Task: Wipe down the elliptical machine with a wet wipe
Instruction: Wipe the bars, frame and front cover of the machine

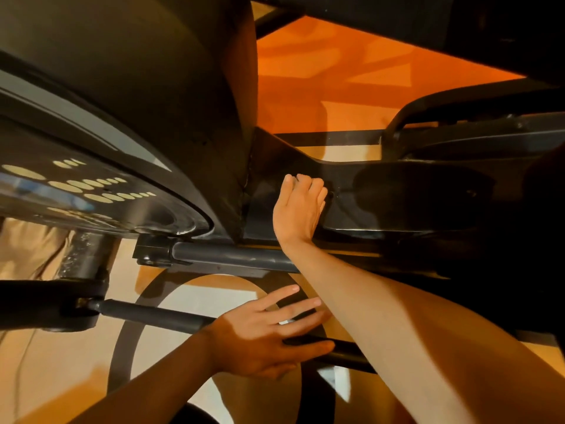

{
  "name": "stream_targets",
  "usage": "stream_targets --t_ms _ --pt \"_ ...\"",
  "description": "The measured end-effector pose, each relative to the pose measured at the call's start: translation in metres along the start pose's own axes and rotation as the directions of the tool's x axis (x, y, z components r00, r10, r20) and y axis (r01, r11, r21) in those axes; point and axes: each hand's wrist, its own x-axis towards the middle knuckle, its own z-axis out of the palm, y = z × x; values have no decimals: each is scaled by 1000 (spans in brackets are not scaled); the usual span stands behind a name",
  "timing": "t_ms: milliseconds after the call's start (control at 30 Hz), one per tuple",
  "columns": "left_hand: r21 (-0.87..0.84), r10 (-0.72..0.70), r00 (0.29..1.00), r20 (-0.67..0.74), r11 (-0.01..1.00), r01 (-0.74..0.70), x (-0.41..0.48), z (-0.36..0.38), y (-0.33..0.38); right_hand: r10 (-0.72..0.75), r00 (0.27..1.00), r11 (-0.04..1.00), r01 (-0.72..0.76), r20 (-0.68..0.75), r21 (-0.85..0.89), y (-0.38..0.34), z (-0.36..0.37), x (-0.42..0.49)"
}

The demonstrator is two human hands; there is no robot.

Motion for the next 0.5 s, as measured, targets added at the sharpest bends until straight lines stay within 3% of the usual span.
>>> stream_targets --t_ms 133,300,500 --pt "-75 -48 999 1 996 48 2 -4 0 49 998 994 -47 -25 95 -7 2 14" --pt "-118 -102 991 82 987 111 1 -8 0 42 998 992 -47 40 118 -15 -29 5" --pt "-225 -381 889 253 871 437 5 -42 12 -12 993 999 6 117 52 -25 -107 -8"
